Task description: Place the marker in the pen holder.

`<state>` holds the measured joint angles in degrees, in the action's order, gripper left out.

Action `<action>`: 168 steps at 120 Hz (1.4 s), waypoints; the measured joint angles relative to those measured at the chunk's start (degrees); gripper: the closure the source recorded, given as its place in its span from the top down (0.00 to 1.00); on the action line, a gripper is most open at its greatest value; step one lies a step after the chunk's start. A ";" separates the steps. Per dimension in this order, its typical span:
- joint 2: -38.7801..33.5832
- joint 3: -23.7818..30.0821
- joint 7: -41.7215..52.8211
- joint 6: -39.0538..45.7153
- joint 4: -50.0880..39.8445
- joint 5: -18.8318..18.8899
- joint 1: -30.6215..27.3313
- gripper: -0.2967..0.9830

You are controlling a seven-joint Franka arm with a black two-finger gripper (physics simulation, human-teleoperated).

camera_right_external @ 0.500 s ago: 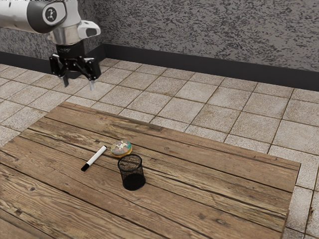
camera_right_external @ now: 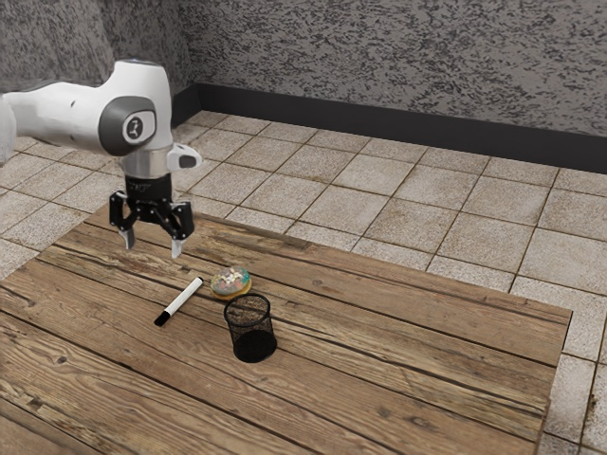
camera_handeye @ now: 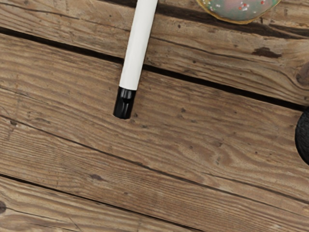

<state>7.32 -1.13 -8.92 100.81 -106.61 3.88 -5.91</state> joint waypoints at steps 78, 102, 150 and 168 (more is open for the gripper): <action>16.91 -0.02 6.53 16.61 -0.21 -0.02 -4.00 0.77; 22.76 -0.02 9.91 19.23 5.32 -0.20 -4.94 0.77; 25.17 -0.10 15.03 20.76 6.92 -0.43 -5.15 0.76; 24.76 -0.44 16.19 20.91 7.00 -0.40 -5.16 0.52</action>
<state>32.08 -1.56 7.27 121.72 -99.61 3.48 -11.07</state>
